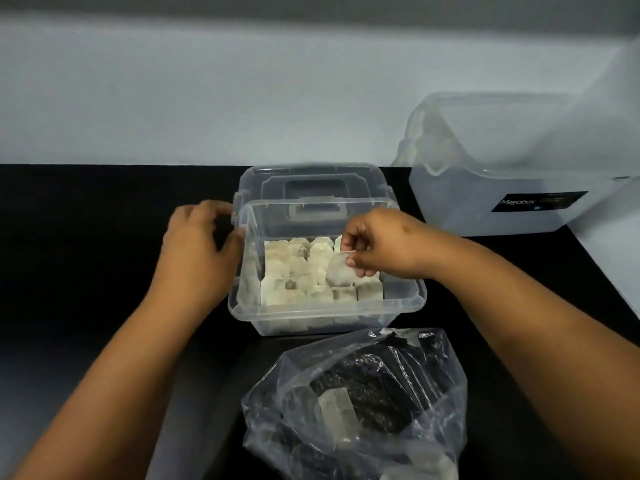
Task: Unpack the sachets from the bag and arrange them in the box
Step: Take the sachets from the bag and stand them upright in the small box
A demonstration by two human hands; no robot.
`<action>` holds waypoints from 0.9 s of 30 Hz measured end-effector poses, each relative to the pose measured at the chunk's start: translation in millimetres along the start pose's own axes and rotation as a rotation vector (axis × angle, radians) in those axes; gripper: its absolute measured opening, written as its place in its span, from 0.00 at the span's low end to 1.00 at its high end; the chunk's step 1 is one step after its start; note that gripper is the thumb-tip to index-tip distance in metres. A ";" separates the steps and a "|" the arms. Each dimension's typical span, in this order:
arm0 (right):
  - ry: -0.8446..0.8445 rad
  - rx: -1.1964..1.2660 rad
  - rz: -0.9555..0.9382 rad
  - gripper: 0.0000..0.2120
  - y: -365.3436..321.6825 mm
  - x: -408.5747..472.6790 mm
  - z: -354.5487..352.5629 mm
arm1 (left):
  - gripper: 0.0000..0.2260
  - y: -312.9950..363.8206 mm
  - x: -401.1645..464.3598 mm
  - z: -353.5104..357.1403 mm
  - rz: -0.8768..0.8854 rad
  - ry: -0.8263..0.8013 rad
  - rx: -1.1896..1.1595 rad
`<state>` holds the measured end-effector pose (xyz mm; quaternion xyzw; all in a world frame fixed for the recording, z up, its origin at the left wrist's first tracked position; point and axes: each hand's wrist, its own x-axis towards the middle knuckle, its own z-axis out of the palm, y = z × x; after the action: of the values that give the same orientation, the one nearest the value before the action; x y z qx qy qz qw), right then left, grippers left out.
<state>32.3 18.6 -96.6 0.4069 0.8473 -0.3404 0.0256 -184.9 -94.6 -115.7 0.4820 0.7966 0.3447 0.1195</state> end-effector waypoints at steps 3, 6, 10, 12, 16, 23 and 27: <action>-0.190 -0.050 0.105 0.05 4.2 17.1 4.8 | 0.20 -8.5 4.7 1.7 -0.128 -0.092 0.002; -0.323 -0.069 0.186 0.09 8.1 31.3 12.8 | 0.16 -13.7 5.0 4.1 -0.179 -0.159 -0.123; -0.421 -0.111 0.236 0.08 7.6 43.4 19.4 | 0.12 -18.2 3.8 7.0 -0.196 -0.207 -0.247; -0.465 -0.147 0.251 0.09 6.9 47.9 23.0 | 0.13 -20.1 4.0 7.6 -0.184 -0.217 -0.267; -0.516 -0.175 0.285 0.10 7.7 52.6 32.0 | 0.13 -21.3 4.6 6.1 -0.178 -0.230 -0.295; -0.476 -0.211 0.310 0.07 4.4 51.0 38.1 | 0.12 -21.2 4.4 4.4 -0.167 -0.245 -0.304; -0.446 -0.300 0.341 0.08 -3.0 48.9 34.2 | 0.13 -22.4 4.0 4.7 -0.169 -0.233 -0.290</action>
<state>-10.5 29.7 -136.8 0.4501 0.7811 -0.2832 0.3272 -199.8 -95.8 -133.4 0.4280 0.7570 0.3863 0.3075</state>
